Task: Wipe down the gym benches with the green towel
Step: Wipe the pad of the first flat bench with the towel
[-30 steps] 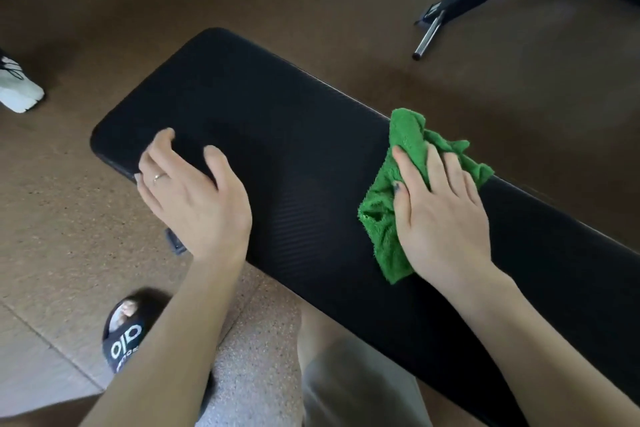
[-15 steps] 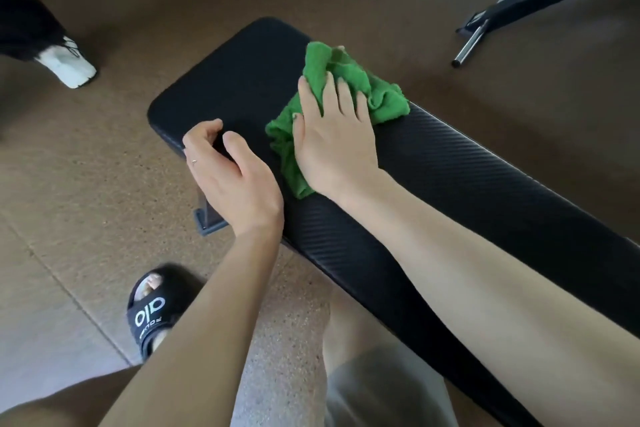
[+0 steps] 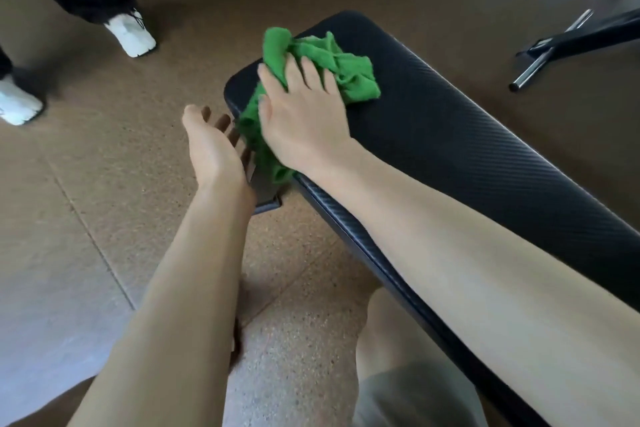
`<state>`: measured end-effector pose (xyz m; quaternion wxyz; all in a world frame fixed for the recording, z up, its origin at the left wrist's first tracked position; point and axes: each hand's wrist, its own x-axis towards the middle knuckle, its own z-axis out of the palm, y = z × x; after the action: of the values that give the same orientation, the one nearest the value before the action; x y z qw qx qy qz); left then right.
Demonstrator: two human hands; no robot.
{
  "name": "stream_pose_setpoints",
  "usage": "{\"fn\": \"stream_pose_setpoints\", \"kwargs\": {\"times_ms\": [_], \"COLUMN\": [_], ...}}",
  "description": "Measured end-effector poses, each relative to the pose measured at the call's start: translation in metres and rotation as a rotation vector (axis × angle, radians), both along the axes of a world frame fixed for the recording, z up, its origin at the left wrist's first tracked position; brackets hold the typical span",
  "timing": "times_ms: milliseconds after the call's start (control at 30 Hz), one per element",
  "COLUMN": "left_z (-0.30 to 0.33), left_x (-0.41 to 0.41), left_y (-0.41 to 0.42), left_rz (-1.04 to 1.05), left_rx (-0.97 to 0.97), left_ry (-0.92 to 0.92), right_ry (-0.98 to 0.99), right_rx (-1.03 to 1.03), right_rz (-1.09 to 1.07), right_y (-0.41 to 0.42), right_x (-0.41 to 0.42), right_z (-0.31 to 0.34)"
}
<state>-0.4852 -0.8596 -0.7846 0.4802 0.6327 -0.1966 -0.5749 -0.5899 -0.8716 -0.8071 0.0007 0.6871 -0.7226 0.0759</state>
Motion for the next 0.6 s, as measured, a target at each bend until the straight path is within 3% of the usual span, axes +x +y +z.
{"fn": "stream_pose_setpoints", "kwargs": {"times_ms": [100, 267, 467, 600], "left_z": [0.0, 0.007, 0.0, -0.015], "left_x": [0.008, 0.009, 0.007, 0.003], "left_y": [-0.014, -0.019, -0.025, -0.027], "left_rz": [-0.073, -0.205, -0.208, -0.132], "left_rx": [-0.021, -0.017, 0.012, 0.016], "left_ry": [-0.025, -0.083, -0.228, -0.292], "right_ry": [0.039, 0.152, 0.122, 0.083], "right_rx": [-0.036, 0.081, 0.157, 0.116], "right_rz": [0.052, 0.292, 0.271, 0.198], "right_y": [0.003, 0.1, 0.168, 0.13], "right_x": [0.016, 0.001, -0.03, -0.018], "right_z": [-0.001, 0.005, 0.011, 0.006]}}
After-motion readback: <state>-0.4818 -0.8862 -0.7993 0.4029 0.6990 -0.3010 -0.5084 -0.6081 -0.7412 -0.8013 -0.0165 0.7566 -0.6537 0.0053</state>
